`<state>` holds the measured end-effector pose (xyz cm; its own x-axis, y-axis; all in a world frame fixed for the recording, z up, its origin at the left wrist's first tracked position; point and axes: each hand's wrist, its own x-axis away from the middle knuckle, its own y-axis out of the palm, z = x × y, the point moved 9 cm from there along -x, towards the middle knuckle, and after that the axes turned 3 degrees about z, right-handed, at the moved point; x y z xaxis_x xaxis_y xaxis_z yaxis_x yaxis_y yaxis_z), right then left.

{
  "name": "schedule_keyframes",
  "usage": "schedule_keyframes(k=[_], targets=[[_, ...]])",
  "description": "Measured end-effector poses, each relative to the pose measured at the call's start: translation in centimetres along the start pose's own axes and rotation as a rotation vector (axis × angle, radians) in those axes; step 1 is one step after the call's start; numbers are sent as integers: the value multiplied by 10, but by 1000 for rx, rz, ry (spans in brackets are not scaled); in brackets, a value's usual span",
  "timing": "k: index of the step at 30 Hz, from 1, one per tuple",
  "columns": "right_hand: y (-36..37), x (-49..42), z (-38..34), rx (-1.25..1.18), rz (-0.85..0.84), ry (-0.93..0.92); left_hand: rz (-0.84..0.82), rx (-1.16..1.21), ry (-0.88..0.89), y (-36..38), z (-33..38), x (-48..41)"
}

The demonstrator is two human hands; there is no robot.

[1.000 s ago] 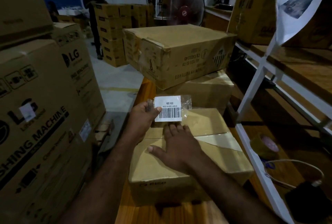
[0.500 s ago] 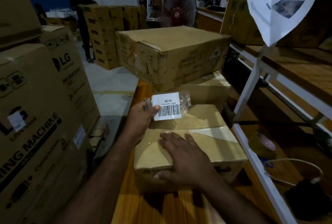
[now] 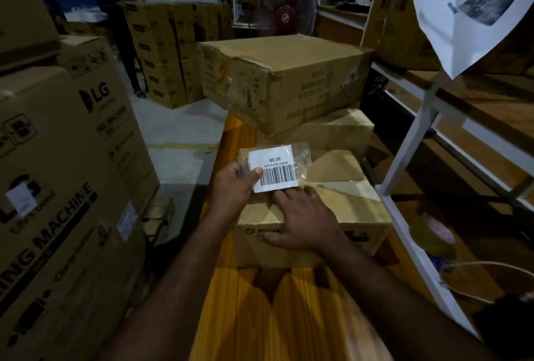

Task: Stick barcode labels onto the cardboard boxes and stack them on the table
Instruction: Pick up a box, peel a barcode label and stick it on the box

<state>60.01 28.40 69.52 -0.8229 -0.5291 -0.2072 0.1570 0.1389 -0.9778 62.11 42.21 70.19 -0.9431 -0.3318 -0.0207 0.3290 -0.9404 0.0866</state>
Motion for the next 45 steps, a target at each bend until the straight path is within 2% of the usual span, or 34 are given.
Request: schedule_keyframes(k=[11, 17, 20, 23, 28, 31, 33, 35, 42, 45], targets=[[8, -43, 24, 47, -23, 39, -28, 13, -11, 4, -1, -36], [13, -76, 41, 108, -29, 37, 42, -36, -43, 7, 0, -59], [15, -92, 50, 43, -36, 21, 64, -35, -66, 14, 3, -68], [9, -103, 60, -222, -39, 51, 85, -42, -67, 19, 8, -70], [-3, -99, 87, -1151, 46, 209, 155, -10, -101, -2, 5, -59], [-6, -106, 86, -1454, 106, 298, 182, -53, -112, -20, 3, -46], [-4, -113, 70, -1459, 116, 334, 218, -91, -129, -39, -1, -36], [-1, -122, 43, -1376, 92, 272, 269, -99, -155, -63, -3, -22], [23, -122, -101, -1318, -168, 8, 546, -129, -114, -182, 4, 60], [45, -102, -170, -1240, -320, -92, 669, -383, -120, -242, -4, 111]])
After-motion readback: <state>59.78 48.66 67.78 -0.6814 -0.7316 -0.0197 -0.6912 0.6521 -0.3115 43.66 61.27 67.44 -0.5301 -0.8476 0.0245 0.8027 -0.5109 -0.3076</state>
